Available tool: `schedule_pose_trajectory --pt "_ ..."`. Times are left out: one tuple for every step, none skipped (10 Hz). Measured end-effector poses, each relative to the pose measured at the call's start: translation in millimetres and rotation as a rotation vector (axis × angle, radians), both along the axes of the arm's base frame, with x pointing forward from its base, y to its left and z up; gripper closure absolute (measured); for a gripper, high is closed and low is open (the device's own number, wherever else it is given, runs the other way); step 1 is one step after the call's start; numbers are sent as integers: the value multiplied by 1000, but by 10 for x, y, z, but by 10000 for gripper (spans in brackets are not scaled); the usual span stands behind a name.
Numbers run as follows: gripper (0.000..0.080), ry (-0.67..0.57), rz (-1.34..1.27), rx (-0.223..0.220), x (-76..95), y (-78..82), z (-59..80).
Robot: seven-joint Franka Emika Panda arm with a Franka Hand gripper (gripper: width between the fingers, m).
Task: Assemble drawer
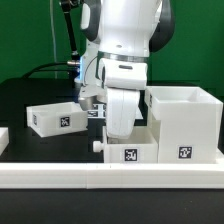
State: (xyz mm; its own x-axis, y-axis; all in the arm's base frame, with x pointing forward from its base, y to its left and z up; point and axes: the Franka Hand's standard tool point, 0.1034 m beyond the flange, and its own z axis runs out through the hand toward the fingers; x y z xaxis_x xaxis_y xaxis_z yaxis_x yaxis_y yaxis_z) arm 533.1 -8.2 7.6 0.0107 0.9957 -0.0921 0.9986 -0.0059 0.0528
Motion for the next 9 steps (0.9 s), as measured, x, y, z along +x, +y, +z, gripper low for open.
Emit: schedule_pose_trajectory --pt "755 0 0 0 -1 -2 -1" --pt "755 22 -3 -8 -17 -21 -5" --pt "755 41 -6 -16 -19 -40 0" --pt "755 39 -6 -15 -18 -32 3" --pt "755 42 -5 -15 -23 -26 6" --pt "755 59 -7 -21 -41 -40 4" --pt "755 56 -6 -19 -43 -31 2" --pt "755 55 -4 -18 -39 -16 4" --pt "755 54 -3 -17 -33 0 5"
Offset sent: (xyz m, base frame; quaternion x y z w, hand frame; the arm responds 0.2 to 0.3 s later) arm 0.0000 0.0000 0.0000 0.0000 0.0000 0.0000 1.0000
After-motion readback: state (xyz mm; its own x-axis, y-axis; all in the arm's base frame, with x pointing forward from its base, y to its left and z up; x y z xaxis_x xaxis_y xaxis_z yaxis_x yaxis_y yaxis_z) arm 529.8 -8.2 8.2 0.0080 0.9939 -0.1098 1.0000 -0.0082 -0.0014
